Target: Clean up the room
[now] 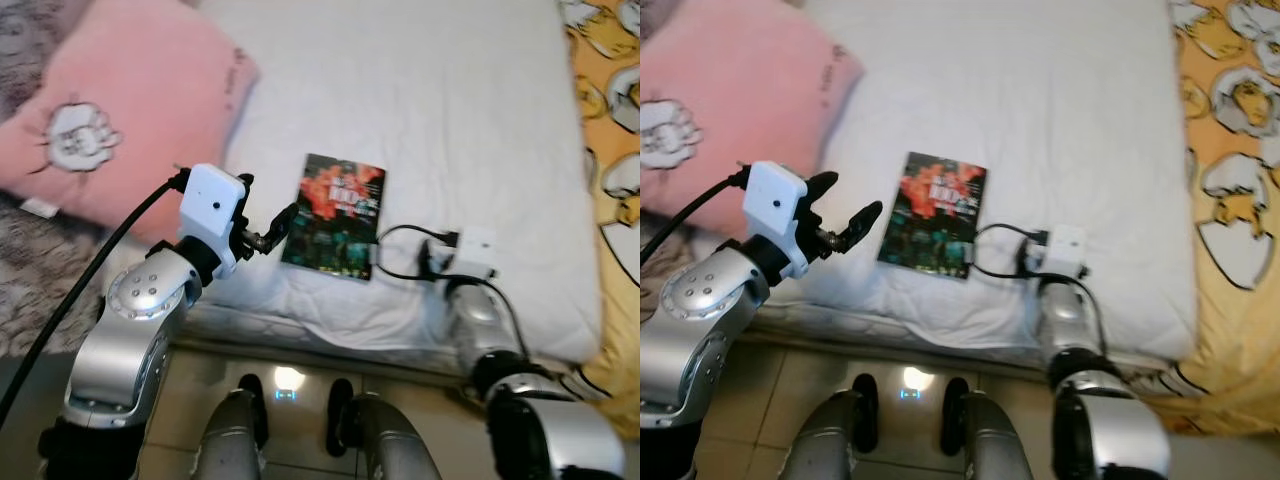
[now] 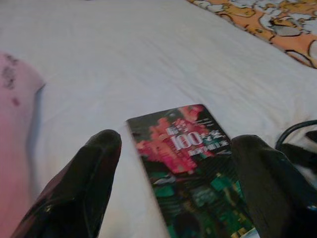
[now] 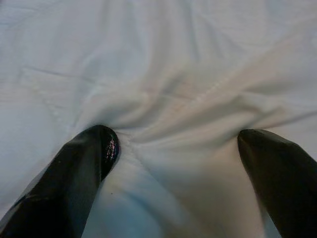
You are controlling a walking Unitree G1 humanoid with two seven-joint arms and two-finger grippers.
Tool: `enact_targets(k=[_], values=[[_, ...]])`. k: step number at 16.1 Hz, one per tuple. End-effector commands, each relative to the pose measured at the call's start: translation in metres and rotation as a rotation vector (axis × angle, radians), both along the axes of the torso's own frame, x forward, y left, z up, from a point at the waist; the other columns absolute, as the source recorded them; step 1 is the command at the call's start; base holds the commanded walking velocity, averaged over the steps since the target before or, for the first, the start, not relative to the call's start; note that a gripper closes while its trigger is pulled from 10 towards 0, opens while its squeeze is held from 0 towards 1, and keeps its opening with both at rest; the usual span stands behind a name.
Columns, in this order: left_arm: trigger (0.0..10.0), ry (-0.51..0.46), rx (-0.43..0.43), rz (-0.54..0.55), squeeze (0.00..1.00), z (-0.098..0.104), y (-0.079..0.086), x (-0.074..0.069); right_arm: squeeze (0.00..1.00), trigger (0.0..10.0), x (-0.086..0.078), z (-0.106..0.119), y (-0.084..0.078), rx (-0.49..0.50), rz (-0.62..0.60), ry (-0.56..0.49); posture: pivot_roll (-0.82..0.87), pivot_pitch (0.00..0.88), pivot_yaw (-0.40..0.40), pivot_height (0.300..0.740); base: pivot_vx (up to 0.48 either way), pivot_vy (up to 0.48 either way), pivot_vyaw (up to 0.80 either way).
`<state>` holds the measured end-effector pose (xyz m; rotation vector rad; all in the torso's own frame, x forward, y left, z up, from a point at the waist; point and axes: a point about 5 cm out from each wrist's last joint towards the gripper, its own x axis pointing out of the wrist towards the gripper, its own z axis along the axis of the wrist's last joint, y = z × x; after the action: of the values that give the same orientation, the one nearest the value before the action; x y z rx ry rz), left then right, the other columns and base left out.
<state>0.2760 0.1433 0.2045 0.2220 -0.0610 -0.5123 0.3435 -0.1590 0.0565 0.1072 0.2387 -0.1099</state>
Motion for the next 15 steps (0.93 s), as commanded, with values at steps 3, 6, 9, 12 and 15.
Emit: enact_targets(k=[3, 6, 9, 12, 15], values=[[10.0, 0.008, -0.005, -0.007, 0.00, -0.002, -0.004, -0.009, 0.00, 10.0, -0.002, 0.005, 0.048, -0.032, 0.170, -0.081, 0.33, 0.346, -0.115, 0.740, 0.000, 0.000, 0.00], [10.0, 0.018, -0.023, -0.010, 0.00, -0.005, -0.010, -0.009, 0.00, 10.0, -0.015, 0.014, 0.069, -0.044, 0.156, -0.235, 0.32, 0.329, -0.134, 0.740, 0.000, 0.000, 0.00], [10.0, 0.017, -0.023, -0.007, 0.00, -0.005, -0.010, -0.007, 0.00, 10.0, -0.011, 0.020, 0.083, -0.002, 0.198, -0.242, 0.32, 0.324, -0.139, 0.740, 0.000, 0.000, 0.00], [10.0, 0.022, -0.014, 0.001, 0.00, -0.008, -0.009, -0.009, 0.00, 10.0, -0.011, 0.010, 0.092, 0.013, 0.235, -0.143, 0.33, 0.322, -0.141, 0.740, 0.000, 0.000, 0.00], [10.0, 0.025, 0.003, 0.007, 0.00, -0.010, -0.007, -0.008, 0.00, 10.0, -0.010, 0.001, 0.083, 0.000, 0.217, -0.069, 0.34, 0.325, -0.141, 0.740, 0.000, 0.000, 0.00]])
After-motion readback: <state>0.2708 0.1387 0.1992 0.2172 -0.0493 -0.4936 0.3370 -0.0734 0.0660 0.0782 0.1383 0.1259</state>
